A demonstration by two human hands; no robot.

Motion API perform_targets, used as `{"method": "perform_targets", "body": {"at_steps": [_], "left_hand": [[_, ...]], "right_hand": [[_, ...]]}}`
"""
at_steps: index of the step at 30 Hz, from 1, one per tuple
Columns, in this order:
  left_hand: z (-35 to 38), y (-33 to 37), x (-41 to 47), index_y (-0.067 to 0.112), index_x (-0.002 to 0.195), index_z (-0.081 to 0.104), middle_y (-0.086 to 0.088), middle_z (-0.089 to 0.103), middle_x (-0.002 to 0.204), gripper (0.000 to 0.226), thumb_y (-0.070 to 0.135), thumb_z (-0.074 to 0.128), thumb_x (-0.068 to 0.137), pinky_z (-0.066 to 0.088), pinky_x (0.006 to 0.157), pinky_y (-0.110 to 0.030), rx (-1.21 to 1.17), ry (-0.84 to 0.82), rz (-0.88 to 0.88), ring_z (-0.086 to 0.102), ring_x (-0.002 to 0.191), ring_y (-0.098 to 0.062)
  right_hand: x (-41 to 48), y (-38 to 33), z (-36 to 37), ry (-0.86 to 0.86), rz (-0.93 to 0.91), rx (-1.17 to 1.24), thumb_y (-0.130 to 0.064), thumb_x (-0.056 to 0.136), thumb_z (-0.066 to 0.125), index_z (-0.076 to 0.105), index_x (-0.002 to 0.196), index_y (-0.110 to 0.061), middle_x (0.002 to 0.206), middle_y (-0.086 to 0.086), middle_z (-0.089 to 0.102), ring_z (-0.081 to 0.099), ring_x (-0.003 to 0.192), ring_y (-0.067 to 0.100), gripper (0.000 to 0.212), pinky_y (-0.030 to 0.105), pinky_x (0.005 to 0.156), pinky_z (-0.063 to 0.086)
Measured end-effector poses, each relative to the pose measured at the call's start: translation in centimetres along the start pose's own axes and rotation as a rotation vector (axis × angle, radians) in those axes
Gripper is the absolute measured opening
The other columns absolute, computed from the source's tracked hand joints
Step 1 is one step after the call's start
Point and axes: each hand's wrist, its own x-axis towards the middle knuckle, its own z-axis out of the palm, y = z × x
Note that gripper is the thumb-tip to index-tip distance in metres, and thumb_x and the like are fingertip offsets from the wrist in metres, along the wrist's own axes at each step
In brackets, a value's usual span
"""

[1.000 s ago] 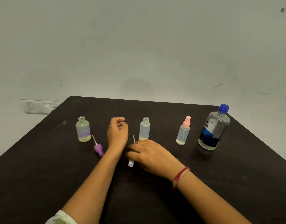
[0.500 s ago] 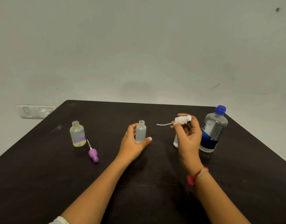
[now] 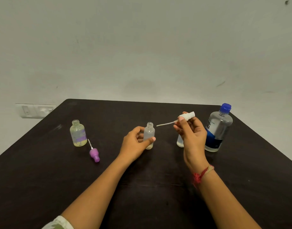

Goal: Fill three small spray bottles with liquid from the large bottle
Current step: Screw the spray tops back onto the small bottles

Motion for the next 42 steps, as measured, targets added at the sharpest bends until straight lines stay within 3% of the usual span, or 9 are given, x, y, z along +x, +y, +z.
{"method": "perform_targets", "body": {"at_steps": [12,15,19,21,25,27,30,39,42], "left_hand": [[0.3,0.7,-0.6,0.023,0.091,0.064,0.007,0.071,0.087,0.03,0.029,0.083,0.068,0.058,0.08,-0.029,0.081,-0.123,0.052,0.069,0.079,-0.005],[0.4,0.6,-0.7,0.023,0.09,0.064,0.006,0.071,0.087,0.03,0.029,0.084,0.068,0.058,0.08,-0.03,0.074,-0.134,0.06,0.069,0.079,-0.005],[0.4,0.7,-0.9,0.02,0.09,0.064,0.004,0.072,0.085,0.032,0.026,0.085,0.067,0.058,0.079,-0.028,0.06,-0.187,0.085,0.069,0.077,-0.006],[0.4,0.9,-0.9,0.018,0.091,0.063,0.002,0.072,0.085,0.034,0.027,0.085,0.067,0.058,0.077,-0.029,0.064,-0.245,0.094,0.069,0.077,-0.009],[0.4,1.0,-0.9,0.02,0.094,0.063,0.002,0.071,0.086,0.037,0.032,0.084,0.066,0.058,0.078,-0.03,0.078,-0.298,0.096,0.069,0.078,-0.008],[0.4,0.9,-0.9,0.02,0.101,0.063,0.003,0.072,0.091,0.041,0.031,0.083,0.068,0.058,0.08,-0.032,0.082,-0.297,0.107,0.069,0.083,-0.007],[0.4,1.0,-1.1,0.018,0.092,0.061,0.004,0.071,0.091,0.033,0.029,0.082,0.069,0.058,0.079,-0.033,0.083,-0.282,0.118,0.069,0.083,-0.008],[0.4,1.2,-1.3,0.018,0.083,0.058,0.008,0.069,0.082,0.027,0.024,0.082,0.07,0.053,0.067,-0.021,0.093,-0.278,0.129,0.067,0.073,-0.003],[0.3,1.3,-1.2,0.017,0.082,0.058,0.006,0.068,0.078,0.025,0.019,0.08,0.071,0.053,0.067,-0.02,0.083,-0.283,0.126,0.066,0.073,-0.001]], "right_hand": [[0.2,0.0,-0.5,-0.013,-0.034,-0.056,-0.014,0.087,0.064,0.062,0.113,-0.006,0.099,0.011,0.065,0.066,0.086,0.013,0.027,0.018,0.07,0.055],[0.1,0.0,-0.4,-0.027,-0.053,-0.091,-0.013,0.085,0.066,0.063,0.105,-0.013,0.092,0.003,0.067,0.067,0.079,0.009,0.019,0.019,0.069,0.055],[0.0,0.2,-0.5,-0.099,-0.214,-0.303,-0.019,0.083,0.071,0.064,0.092,-0.023,0.077,0.0,0.062,0.06,0.071,0.012,0.012,0.03,0.067,0.056],[-0.2,0.5,-0.5,-0.153,-0.268,-0.423,-0.022,0.081,0.073,0.064,0.093,-0.019,0.072,-0.006,0.059,0.054,0.065,0.003,0.015,0.027,0.062,0.051],[-0.5,1.1,-0.3,-0.274,-0.297,-0.6,-0.03,0.075,0.077,0.061,0.089,-0.02,0.075,-0.011,0.063,0.061,0.073,0.003,0.024,0.036,0.085,0.052],[-0.7,1.4,-0.3,-0.34,-0.267,-0.646,-0.026,0.074,0.08,0.06,0.085,-0.02,0.076,-0.007,0.061,0.059,0.072,0.002,0.023,0.024,0.074,0.052],[-0.8,1.6,-0.2,-0.366,-0.234,-0.68,-0.022,0.072,0.082,0.059,0.084,-0.019,0.074,-0.006,0.059,0.056,0.069,-0.001,0.026,0.012,0.064,0.048],[-0.9,1.7,-0.3,-0.345,-0.203,-0.752,-0.028,0.068,0.083,0.053,0.081,-0.022,0.076,-0.007,0.059,0.057,0.07,0.003,0.034,0.009,0.064,0.047],[-1.1,1.7,-0.2,-0.411,-0.119,-0.691,-0.027,0.067,0.083,0.054,0.102,-0.025,0.094,-0.013,0.06,0.059,0.088,0.0,0.045,0.008,0.072,0.047]]}}
